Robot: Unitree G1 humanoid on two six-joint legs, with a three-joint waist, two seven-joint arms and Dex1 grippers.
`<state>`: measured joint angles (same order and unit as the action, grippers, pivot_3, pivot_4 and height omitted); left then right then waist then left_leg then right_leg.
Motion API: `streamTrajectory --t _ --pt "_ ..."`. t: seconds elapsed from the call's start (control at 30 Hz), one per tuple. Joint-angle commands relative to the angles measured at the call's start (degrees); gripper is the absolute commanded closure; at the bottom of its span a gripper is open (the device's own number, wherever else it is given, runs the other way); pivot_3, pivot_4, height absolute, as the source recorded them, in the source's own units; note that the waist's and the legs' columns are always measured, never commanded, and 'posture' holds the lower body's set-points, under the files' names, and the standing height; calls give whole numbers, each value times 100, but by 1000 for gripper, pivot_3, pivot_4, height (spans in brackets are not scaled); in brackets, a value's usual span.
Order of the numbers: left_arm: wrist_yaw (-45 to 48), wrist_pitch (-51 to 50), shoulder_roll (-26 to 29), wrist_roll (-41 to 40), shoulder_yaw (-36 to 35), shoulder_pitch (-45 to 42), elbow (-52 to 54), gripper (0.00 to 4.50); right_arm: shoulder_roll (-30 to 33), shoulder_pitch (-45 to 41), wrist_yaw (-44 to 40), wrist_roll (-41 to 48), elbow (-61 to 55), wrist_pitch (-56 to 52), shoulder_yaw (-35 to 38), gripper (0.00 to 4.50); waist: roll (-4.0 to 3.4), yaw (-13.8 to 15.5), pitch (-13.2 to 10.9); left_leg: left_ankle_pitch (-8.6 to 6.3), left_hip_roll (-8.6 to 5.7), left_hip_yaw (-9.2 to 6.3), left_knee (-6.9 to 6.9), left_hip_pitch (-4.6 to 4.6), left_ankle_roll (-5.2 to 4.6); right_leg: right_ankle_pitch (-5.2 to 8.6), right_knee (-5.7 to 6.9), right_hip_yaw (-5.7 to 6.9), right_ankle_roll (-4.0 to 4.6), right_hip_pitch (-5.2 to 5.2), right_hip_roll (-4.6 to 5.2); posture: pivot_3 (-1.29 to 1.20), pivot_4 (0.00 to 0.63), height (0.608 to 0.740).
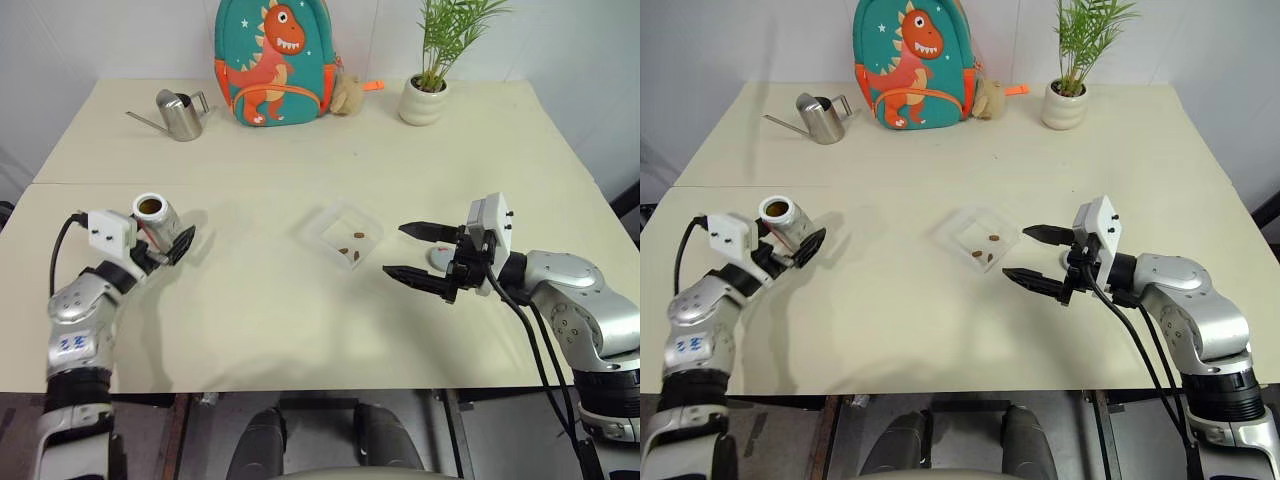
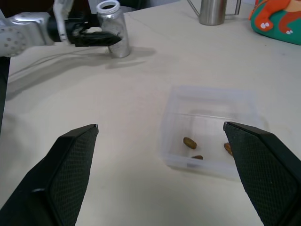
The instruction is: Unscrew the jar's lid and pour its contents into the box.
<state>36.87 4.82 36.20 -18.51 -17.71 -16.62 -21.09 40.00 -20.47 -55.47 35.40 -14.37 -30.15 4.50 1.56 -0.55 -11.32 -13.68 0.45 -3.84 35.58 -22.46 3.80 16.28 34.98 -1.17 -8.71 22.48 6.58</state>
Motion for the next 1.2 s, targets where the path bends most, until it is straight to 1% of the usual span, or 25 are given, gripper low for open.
streamTrajectory --t 0.03,0.2,0.3,0.4,0.5,0.67,0.83,1.0,1.07,1.2 --pt "571 241 434 1 -148 436 320 8 62 13 -91 58 -88 196 272 0 0 17 0 -1 3 0 -1 1 1 2 0 0 4 0 -2 0 150 740" --pt "1014 674 1105 231 -315 891 -207 8 210 -66 -236 -331 453 600 312 0 0 34 0 -2 22 4 -7 8 4 4 -2 7 29 0 -15 0 150 740" --pt "1186 855 1303 262 -331 973 -425 8 174 -181 -235 -489 787 873 315 0 -1 33 0 -2 27 11 -15 13 4 11 -11 8 55 0 -14 0 150 740" --pt "1261 883 1314 227 -349 904 -489 8 165 -245 -294 -564 1025 1026 292 0 -1 36 0 -2 28 19 -24 14 4 8 -22 8 59 0 -12 0 150 740" --pt "1253 920 1248 205 -349 836 -427 8 123 -264 -289 -588 1090 1082 262 0 -1 32 0 -2 30 20 -33 15 4 -2 -21 8 40 4 -13 0 150 740" --pt "1521 811 1117 -48 -287 777 115 8 119 -227 -293 -539 988 1030 271 0 -1 30 -1 -3 34 23 -46 14 5 -2 -22 8 38 12 -16 0 150 740" --pt "2306 172 1123 -654 2 593 1027 8 349 -191 -501 -480 873 952 343 0 -1 38 -1 -4 35 27 -44 14 7 -2 -22 7 38 11 -15 0 150 740" --pt "2920 -460 1313 -995 142 436 1467 8 521 -121 -647 -436 809 904 417 0 -1 10 -1 -4 35 28 -44 15 7 -1 -23 6 39 10 -17 0 150 740" --pt "3012 -584 1319 -1028 194 314 1543 8 573 -92 -712 -431 799 901 450 0 -2 9 -1 -4 36 31 -45 16 7 -1 -23 4 40 11 -18 0 150 740" --pt "3032 -789 1067 -1007 485 -279 1547 8 840 53 -921 -352 580 823 578 0 -3 35 -2 -4 38 30 -44 15 6 -1 -23 4 39 11 -21 0 150 740"
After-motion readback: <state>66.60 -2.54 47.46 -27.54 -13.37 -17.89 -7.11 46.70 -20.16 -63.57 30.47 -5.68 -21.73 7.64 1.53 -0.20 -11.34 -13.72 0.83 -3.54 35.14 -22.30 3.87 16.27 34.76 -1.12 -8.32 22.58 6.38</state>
